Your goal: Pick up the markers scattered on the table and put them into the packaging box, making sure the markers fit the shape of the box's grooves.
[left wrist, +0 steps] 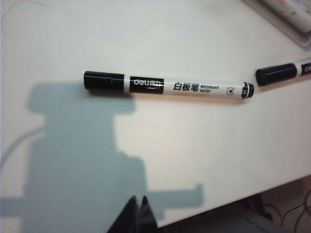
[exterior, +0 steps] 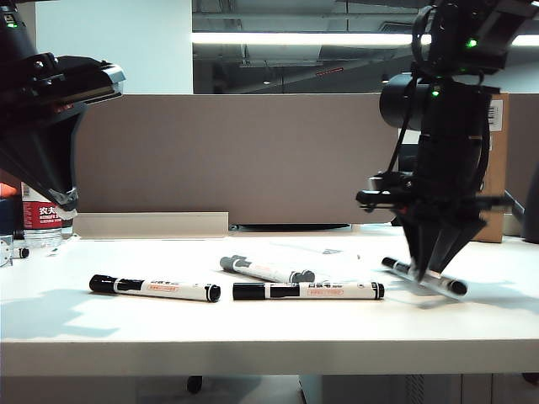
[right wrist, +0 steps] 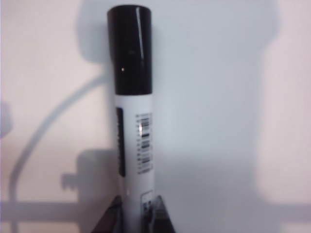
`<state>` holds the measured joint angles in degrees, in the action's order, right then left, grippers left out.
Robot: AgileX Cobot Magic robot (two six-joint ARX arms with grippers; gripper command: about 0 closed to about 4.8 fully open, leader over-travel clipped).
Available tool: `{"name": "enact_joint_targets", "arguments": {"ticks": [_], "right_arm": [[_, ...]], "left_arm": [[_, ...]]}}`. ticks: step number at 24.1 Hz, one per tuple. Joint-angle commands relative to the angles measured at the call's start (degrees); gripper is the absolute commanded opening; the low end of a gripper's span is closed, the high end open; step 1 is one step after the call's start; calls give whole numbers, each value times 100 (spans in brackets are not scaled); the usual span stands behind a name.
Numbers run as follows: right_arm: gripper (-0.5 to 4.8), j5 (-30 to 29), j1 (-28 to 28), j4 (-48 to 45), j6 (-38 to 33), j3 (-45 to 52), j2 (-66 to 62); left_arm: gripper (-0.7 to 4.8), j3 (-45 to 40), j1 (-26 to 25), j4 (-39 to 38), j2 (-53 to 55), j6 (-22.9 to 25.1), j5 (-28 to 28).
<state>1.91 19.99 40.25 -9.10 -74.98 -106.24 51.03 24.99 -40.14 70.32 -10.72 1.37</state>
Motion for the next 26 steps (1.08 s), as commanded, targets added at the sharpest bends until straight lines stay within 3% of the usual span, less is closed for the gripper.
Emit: {"name": "enact_joint_targets", "arguments": {"ticks": [1, 4, 6, 8, 14, 26], "right_arm": [[-9, 232, 39, 94, 195, -579, 61], [-8, -20, 146, 83, 295, -1012, 61], [-8, -896, 343, 116, 876, -1325, 0], [-9, -1213, 601, 507, 1102, -1692, -249], [-9, -874, 1003, 1187, 1410, -2481, -1224], [-8, -691, 1200, 693, 1491, -2529, -1314]], "left_arm": [[-3, 24, -2, -70, -20, 133, -24], [-3, 24, -2, -114, -20, 133, -28], [-3, 24, -2, -122, -20, 131, -31], [-3, 24, -2, -111, -22, 133, -129], [-3, 24, -2, -170, -28, 157, -291], [-3, 24, -2, -227, -28, 238, -417]]}}
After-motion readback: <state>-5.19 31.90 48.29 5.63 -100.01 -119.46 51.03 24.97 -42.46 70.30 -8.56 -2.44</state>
